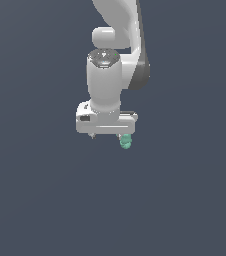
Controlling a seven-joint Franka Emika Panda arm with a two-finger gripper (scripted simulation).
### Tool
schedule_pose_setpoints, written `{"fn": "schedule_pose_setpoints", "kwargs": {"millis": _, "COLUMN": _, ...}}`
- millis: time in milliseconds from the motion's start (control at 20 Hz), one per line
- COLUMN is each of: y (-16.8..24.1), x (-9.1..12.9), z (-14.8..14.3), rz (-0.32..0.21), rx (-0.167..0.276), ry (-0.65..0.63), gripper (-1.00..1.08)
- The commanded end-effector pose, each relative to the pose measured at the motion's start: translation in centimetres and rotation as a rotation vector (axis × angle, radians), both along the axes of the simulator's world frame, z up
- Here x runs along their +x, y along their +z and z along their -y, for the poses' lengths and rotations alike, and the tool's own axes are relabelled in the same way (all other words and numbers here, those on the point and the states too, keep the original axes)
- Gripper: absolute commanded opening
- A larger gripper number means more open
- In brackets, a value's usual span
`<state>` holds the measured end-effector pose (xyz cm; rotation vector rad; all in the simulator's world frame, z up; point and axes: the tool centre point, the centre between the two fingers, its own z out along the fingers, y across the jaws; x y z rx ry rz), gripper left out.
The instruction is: Pick up the object and move it to a goal position.
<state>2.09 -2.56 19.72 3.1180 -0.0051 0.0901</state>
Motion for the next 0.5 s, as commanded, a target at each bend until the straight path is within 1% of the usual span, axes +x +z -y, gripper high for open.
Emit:
{"fn": "schedule_pose_setpoints", "kwargs": {"millis": 0, "y": -0.2, "x": -0.2, "z": -0.3, "rz": -0.002, "rx": 0.0, "ry": 0.01, "gripper": 1.0}}
{"fn": "schedule_pose_setpoints", "kwargs": {"millis": 250, "y": -0.9, "x": -1.4, "z": -1.5, "rz": -0.01, "rx": 0.003, "ry": 0.056, "gripper": 1.0}}
{"fn": "schedule_pose_setpoints", "kwargs": {"millis": 450, "y": -1.8, "x": -3.0, "z": -2.9, "rz": -0.021, "rx": 0.006, "ry": 0.115, "gripper": 1.0}}
